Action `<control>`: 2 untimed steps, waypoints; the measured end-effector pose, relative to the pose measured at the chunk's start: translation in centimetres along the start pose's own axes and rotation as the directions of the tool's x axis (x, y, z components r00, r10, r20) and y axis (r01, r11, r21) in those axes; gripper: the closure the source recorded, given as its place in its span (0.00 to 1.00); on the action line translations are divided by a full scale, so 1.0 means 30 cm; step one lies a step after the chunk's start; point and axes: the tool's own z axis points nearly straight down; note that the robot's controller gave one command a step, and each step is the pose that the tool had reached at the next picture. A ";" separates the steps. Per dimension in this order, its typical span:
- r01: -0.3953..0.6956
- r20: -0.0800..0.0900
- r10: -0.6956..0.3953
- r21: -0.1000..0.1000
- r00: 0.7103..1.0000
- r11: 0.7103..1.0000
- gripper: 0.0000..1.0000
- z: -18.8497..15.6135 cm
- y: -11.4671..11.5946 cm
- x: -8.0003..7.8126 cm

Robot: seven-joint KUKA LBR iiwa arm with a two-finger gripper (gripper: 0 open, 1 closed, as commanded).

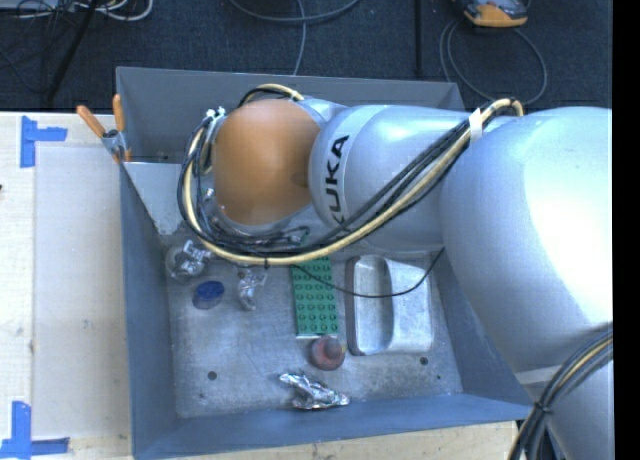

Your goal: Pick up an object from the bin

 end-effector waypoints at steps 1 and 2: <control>0.403 -0.011 -0.404 -0.011 0.915 0.915 0.00 0.016 0.047 -0.055; 0.399 -0.007 -0.399 -0.007 0.917 0.917 1.00 0.010 0.040 -0.056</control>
Offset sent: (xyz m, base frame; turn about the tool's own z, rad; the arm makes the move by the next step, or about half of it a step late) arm -0.0055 0.0203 -0.0064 -0.4184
